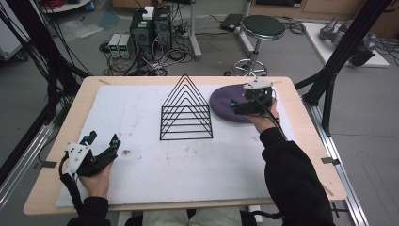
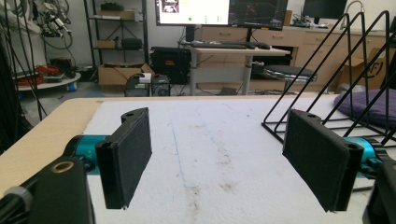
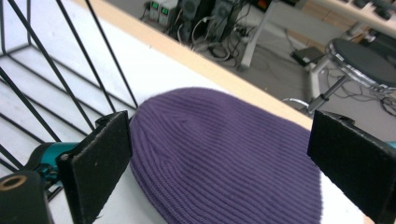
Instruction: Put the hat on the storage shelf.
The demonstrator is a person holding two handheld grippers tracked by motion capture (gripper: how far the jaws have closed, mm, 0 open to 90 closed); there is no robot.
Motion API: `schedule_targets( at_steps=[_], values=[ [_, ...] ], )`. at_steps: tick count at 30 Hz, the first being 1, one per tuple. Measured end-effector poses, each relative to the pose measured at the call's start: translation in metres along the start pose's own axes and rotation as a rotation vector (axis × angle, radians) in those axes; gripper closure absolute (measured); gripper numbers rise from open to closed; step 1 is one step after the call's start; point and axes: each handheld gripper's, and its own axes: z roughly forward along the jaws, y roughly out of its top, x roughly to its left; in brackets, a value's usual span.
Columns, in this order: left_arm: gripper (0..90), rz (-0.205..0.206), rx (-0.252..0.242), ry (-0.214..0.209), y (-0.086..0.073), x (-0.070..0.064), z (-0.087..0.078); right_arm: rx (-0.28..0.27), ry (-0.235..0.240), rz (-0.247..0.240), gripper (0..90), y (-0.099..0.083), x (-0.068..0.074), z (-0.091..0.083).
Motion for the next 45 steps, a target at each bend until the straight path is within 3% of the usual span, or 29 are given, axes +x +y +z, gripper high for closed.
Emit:
schedule_targets(
  at_steps=[8,14,19,22,28,38,41,43,45],
  values=[
    [23.9,0.001,0.0,-0.004,0.0,0.0,0.001,0.068,0.03,-0.011,5.8,-0.003,0.004,0.026],
    [23.9,-0.006,0.0,-0.004,-0.001,0.001,0.001,0.112,0.042,-0.035,5.7,0.009,0.005,0.039],
    [23.9,-0.005,0.002,-0.002,-0.001,0.002,0.0,0.162,0.057,-0.085,5.8,0.017,0.012,0.053],
    [23.9,-0.006,0.008,-0.005,-0.002,0.003,0.0,0.183,0.095,-0.112,5.8,0.016,0.017,0.066],
    [23.9,-0.012,0.008,-0.001,-0.003,0.005,-0.001,0.285,0.147,-0.223,5.8,0.009,0.027,0.09],
    [23.9,-0.017,0.011,0.001,-0.004,0.007,-0.001,0.377,0.189,-0.277,6.0,-0.001,0.034,0.113],
    [23.9,-0.015,0.016,-0.003,-0.004,0.007,-0.001,0.42,0.216,-0.306,14.7,-0.006,0.036,0.117],
    [23.9,-0.017,0.012,-0.002,-0.004,0.006,-0.001,0.439,0.211,-0.34,15.5,-0.008,0.036,0.12],
    [23.9,-0.012,0.017,-0.005,-0.004,0.006,-0.001,0.429,0.204,-0.337,15.3,-0.009,0.036,0.121]
  ],
)
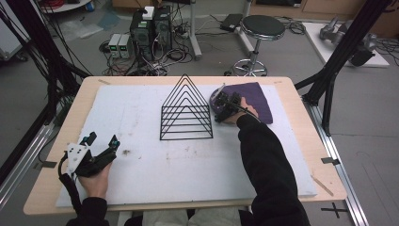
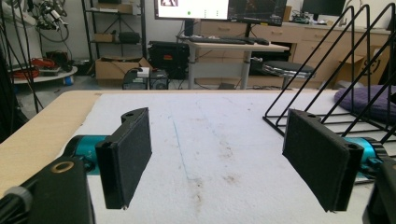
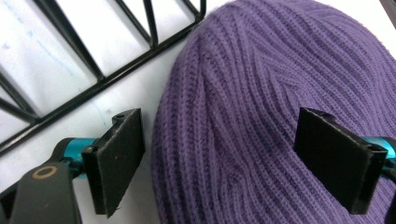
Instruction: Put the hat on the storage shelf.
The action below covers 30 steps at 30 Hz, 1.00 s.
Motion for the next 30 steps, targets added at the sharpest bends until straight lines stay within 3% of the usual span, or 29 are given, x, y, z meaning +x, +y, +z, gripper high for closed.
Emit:
schedule_targets(
  at_steps=[4,7,9,10,12,13,15,17,20,23,25,26,30],
  values=[
    [23.9,0.004,-0.004,-0.002,0.0,-0.001,-0.002,0.005,-0.087,-0.048,16.3,0.003,0.003,0.001],
    [23.9,-0.001,-0.008,0.001,0.001,0.0,-0.003,0.001,-0.115,-0.066,17.1,0.004,0.003,0.002],
    [23.9,-0.002,-0.012,0.004,0.001,0.0,-0.003,-0.004,-0.097,-0.031,19.1,0.003,0.001,0.004],
    [23.9,-0.002,-0.012,0.004,0.001,0.0,-0.003,-0.003,-0.073,-0.005,24.4,0.002,-0.002,0.004],
    [24.0,0.0,-0.014,0.004,0.001,0.0,-0.004,-0.003,0.021,0.114,34.0,-0.002,-0.009,0.004],
    [23.9,0.002,-0.014,0.003,0.001,0.0,-0.004,-0.006,0.052,0.146,38.3,-0.004,-0.011,0.004],
    [23.9,0.005,-0.015,0.001,0.001,0.0,-0.004,-0.005,0.075,0.15,47.2,-0.004,-0.01,0.003],
    [23.9,0.002,-0.013,-0.001,0.001,0.0,-0.004,-0.002,0.071,0.133,52.7,-0.002,-0.006,0.002],
    [23.9,0.003,-0.013,-0.001,0.001,0.0,-0.004,0.005,0.063,0.174,58.2,-0.001,-0.004,0.001],
    [24.0,0.003,-0.014,-0.003,0.001,0.0,-0.004,0.009,0.057,0.166,65.3,0.0,-0.001,0.0],
    [23.9,0.003,-0.014,-0.004,0.001,0.0,-0.003,0.007,0.034,0.157,72.1,0.001,0.002,0.0],
    [24.0,0.005,-0.014,-0.005,0.001,0.0,-0.003,0.01,0.001,0.138,74.0,0.002,0.003,0.001],
    [24.0,0.003,-0.014,-0.007,0.0,0.001,-0.003,0.009,-0.028,0.148,77.4,0.003,0.005,0.002]
  ],
)
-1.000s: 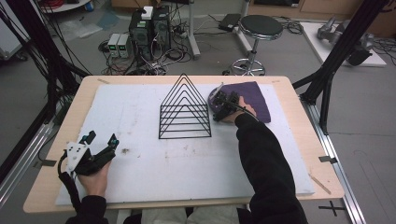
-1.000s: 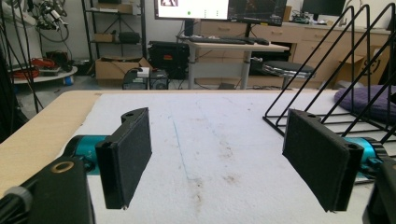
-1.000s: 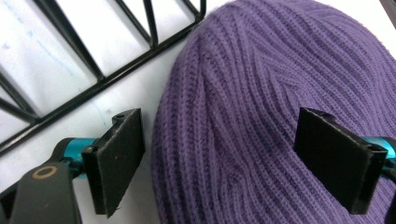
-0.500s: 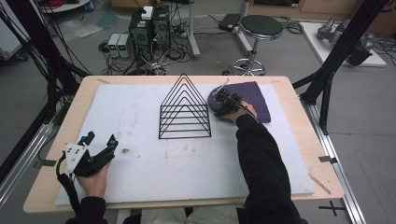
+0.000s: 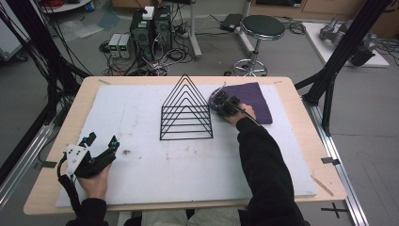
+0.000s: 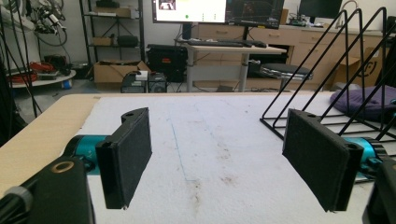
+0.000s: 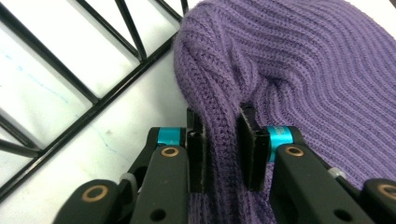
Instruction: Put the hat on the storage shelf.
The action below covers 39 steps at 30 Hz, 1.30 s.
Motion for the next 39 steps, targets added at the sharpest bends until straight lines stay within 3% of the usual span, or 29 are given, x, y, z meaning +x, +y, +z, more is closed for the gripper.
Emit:
schedule_targets(
  at_steps=[7,11,23,29,36,39],
  values=[
    [23.9,-0.006,-0.001,-0.002,-0.001,0.001,0.0,-0.027,-0.052,-0.044,78.3,-0.002,0.002,-0.004],
    [23.9,-0.006,0.003,-0.003,-0.001,0.002,0.001,-0.084,-0.088,-0.043,78.6,-0.002,-0.002,-0.015],
    [24.0,-0.002,0.007,-0.014,-0.001,0.0,0.003,-0.226,-0.123,0.099,78.6,-0.01,-0.032,-0.057],
    [23.9,0.0,0.017,-0.018,-0.002,0.0,0.004,-0.281,-0.124,0.125,78.5,-0.016,-0.04,-0.073],
    [23.9,0.001,0.024,-0.023,-0.002,-0.001,0.004,-0.387,-0.095,0.206,78.5,-0.023,-0.053,-0.1],
    [23.9,0.0,0.022,-0.027,-0.003,-0.001,0.004,-0.433,-0.08,0.218,78.5,-0.026,-0.056,-0.11]
  ],
)
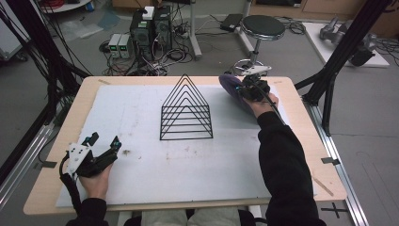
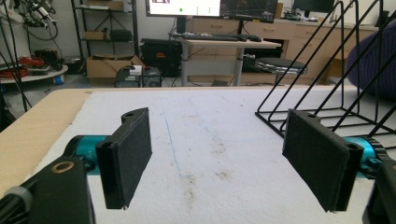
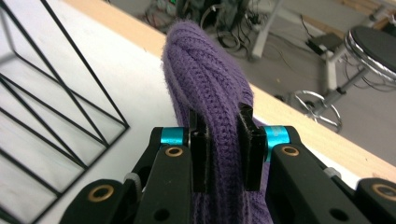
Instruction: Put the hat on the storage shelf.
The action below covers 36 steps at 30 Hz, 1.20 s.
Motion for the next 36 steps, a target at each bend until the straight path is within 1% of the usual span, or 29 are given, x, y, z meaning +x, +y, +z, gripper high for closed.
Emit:
schedule_targets(
  at_steps=[4,5,7,8,10,13,15,18,20,22,29,30,31,36],
  values=[
    [23.9,-0.003,0.003,-0.003,0.0,0.0,0.0,-0.044,0.029,0.042,78.4,0.003,-0.005,-0.016],
    [23.9,-0.003,0.003,-0.003,0.0,0.0,0.0,-0.059,0.033,0.045,78.4,0.004,-0.006,-0.02],
    [23.4,-0.008,0.011,-0.017,0.0,0.0,0.0,-0.082,0.035,0.055,78.4,0.006,-0.008,-0.028],
    [22.6,-0.01,0.016,-0.021,0.0,0.0,0.0,-0.1,0.038,0.056,78.3,0.006,-0.01,-0.032],
    [22.1,-0.017,0.015,-0.026,0.0,-0.001,0.0,-0.14,0.055,0.086,78.3,0.008,-0.013,-0.042],
    [22.1,-0.013,0.018,-0.029,0.0,-0.001,-0.001,-0.203,0.079,0.119,78.3,0.009,-0.017,-0.056],
    [22.4,-0.02,0.019,-0.031,0.0,-0.001,0.0,-0.239,0.092,0.139,78.3,0.01,-0.019,-0.064],
    [22.4,-0.015,0.019,-0.031,0.001,-0.001,0.0,-0.289,0.117,0.159,78.3,0.011,-0.02,-0.075],
    [22.5,-0.016,0.018,-0.033,0.001,-0.002,0.0,-0.321,0.147,0.179,78.3,0.013,-0.02,-0.082],
    [22.7,-0.015,0.018,-0.034,0.001,-0.002,0.0,-0.348,0.161,0.177,78.2,0.014,-0.018,-0.088],
    [22.7,-0.015,0.021,-0.033,0.001,-0.001,0.0,-0.438,0.215,0.204,78.0,0.019,-0.012,-0.107],
    [22.7,-0.015,0.021,-0.033,0.001,-0.001,0.0,-0.446,0.223,0.207,78.0,0.02,-0.012,-0.108],
    [22.8,-0.015,0.02,-0.033,0.001,-0.001,0.0,-0.452,0.242,0.209,77.9,0.02,-0.011,-0.11],
    [22.8,-0.021,0.02,-0.046,0.002,-0.003,0.0,-0.453,0.295,0.181,77.6,0.022,-0.004,-0.117]
  ],
)
